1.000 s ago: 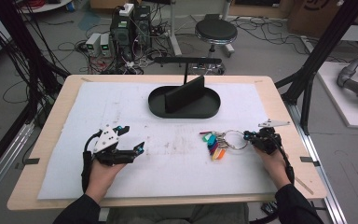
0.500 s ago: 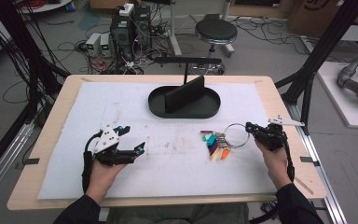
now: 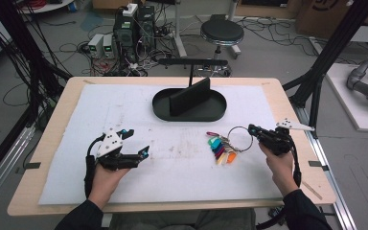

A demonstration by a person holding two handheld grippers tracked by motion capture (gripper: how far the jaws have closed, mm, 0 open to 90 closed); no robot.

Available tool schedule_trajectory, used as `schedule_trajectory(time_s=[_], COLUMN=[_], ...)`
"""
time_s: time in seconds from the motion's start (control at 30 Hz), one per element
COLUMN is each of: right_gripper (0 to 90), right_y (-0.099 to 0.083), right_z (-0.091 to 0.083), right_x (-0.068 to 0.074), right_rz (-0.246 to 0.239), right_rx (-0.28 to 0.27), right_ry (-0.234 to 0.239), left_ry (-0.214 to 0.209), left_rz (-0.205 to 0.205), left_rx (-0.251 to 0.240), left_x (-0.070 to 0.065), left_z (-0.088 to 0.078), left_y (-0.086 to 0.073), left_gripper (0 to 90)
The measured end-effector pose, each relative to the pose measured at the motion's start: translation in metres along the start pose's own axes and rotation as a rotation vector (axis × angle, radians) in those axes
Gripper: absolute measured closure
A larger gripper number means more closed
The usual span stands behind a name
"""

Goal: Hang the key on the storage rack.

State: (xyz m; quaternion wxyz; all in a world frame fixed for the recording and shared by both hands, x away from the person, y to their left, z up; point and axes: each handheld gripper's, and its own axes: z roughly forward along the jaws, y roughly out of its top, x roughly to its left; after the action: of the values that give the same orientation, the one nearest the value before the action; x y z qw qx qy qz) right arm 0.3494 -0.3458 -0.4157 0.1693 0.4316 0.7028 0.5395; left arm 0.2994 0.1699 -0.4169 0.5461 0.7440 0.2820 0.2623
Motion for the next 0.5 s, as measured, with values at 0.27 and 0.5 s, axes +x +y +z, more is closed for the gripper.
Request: schedule_trajectory(time_s=[0.27, 0.5], right_gripper=[84.9, 83.9], right_y=[-0.001, -0.003], right_z=[0.007, 0.012], right_x=[0.005, 0.009], right_rz=[-0.006, -0.030], right_rx=[0.037, 0.100], right_ry=[0.053, 0.035], left_ry=[-0.005, -0.009], left_rz=[0.003, 0.004], left_rx=[0.000, 0.003], left_x=[0.000, -0.001], left_z=[0.000, 0.001], left_y=[0.000, 0.000], left_gripper=[20.0, 19.9])
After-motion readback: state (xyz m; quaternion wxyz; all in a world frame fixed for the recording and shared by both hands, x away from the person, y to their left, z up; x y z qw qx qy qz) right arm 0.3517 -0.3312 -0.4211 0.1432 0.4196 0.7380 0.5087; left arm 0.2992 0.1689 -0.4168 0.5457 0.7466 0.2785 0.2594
